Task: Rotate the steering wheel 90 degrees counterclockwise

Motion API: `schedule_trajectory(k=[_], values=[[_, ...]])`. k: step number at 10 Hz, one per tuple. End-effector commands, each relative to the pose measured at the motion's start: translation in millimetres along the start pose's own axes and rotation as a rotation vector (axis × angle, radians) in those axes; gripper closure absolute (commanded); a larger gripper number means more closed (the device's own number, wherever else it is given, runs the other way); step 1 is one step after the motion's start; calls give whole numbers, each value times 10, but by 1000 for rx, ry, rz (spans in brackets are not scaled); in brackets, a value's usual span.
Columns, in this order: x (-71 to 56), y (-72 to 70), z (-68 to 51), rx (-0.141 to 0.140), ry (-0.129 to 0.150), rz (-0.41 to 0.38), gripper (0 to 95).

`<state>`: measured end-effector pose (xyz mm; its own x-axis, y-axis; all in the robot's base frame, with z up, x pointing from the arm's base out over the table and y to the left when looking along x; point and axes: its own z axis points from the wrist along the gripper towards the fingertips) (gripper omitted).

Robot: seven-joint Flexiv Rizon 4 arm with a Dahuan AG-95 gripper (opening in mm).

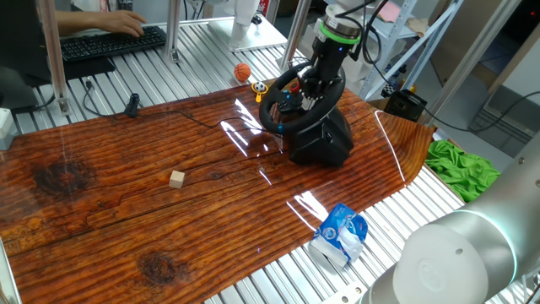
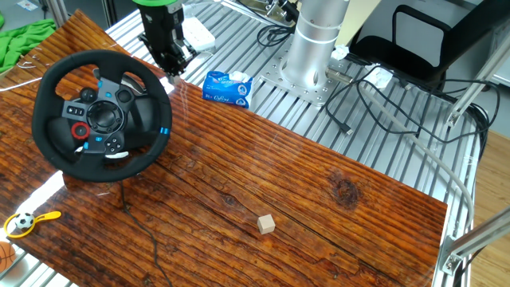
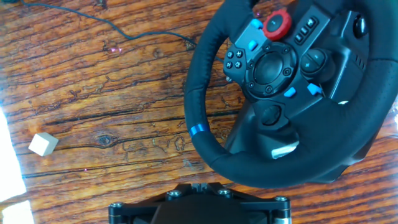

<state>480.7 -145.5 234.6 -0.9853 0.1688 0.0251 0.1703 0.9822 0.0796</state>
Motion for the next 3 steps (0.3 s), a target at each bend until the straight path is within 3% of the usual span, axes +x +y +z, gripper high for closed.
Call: schedule_trajectory(k=[1,3], values=[[1,-1,-2,-4,2,2,950],[1,-1,-3,-7,5,4,950]])
